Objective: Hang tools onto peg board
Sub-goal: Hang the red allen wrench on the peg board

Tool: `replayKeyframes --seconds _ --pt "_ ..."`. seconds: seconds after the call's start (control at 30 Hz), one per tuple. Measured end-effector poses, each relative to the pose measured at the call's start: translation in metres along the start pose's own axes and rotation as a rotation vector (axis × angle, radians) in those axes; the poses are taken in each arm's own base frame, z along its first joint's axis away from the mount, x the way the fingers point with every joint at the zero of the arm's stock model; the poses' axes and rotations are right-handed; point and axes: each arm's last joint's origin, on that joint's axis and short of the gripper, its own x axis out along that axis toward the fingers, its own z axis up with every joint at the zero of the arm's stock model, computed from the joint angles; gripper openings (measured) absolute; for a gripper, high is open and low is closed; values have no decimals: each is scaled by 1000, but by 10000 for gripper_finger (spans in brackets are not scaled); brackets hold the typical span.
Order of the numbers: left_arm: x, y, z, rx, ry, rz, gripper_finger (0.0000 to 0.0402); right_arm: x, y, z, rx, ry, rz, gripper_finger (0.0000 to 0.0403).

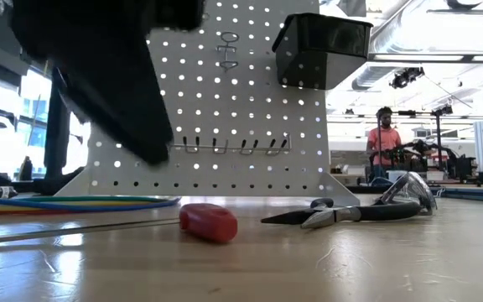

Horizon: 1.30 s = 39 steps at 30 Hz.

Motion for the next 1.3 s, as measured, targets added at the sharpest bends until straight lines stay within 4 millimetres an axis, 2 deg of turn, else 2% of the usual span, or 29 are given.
replayKeyframes --seconds 0.17,0.3,0.43,0.67,0.77,0.87,1.03,1.17,1.3 --pt "19 14 -2 35 75 76 200 0 0 0 -4 0 1 210" --pt "21 24 6 21 69 117 233 0 0 -1 -12 0 1 210" --pt "28 24 12 48 31 93 237 0 0 -2 -28 1 1 210" --pt "53 29 0 44 107 106 224 0 0 -2 -42 2 0 210" --pt "55 31 -3 55 80 152 209 0 0 -2 -52 2 -2 210" --pt "54 33 -1 81 79 164 167 0 0 -2 -51 2 -2 210" --pt "56 37 3 53 62 178 23 2 0 -2 -40 1 -10 210" --pt "55 36 7 -1 52 135 5 2 0 -1 -19 1 -10 210" --pt "34 33 11 26 76 121 2 2 0 -1 -37 1 -11 210"
